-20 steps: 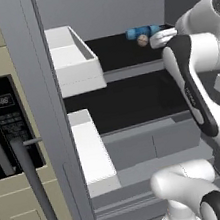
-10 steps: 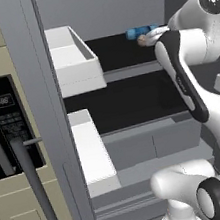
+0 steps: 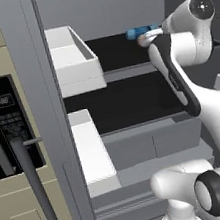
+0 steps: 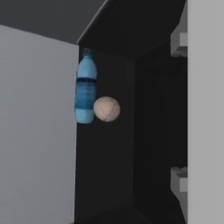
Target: Pick the egg and butter from the fridge and place them by the bowl for mixing.
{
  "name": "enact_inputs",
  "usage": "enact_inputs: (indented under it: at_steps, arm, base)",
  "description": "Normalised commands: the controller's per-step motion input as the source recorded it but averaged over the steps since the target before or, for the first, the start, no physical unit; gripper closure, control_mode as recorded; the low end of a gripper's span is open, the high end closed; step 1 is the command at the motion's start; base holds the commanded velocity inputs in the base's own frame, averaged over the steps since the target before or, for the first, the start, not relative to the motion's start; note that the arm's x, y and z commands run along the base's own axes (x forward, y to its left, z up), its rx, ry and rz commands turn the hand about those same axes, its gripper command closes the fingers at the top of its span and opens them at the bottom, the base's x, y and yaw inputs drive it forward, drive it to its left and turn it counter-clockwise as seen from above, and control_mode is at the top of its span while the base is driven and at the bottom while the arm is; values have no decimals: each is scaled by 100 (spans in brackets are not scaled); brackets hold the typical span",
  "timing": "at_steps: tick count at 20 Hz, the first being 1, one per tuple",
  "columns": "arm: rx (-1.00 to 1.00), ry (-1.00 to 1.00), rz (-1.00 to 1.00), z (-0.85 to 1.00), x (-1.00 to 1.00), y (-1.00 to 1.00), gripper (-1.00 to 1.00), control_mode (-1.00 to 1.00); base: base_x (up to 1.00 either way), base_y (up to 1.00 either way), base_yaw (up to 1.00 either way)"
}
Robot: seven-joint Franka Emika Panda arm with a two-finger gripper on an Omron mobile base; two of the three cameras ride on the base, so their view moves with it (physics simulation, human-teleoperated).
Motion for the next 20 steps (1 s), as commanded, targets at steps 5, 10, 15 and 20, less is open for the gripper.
enact_inputs:
  at_steps: [5, 10, 15, 20]
  arm:
    - [0, 0, 0, -8, 49, -1, -100, -100]
    - [0, 0, 0, -21, 57, 0, -100, -100]
    - [0, 0, 0, -22, 62, -1, -100, -100]
    - [0, 0, 0, -17, 67, -8, -100, -100]
  base:
    - [0, 0, 0]
    - [0, 0, 0]
    - [0, 0, 0]
    - [0, 0, 0]
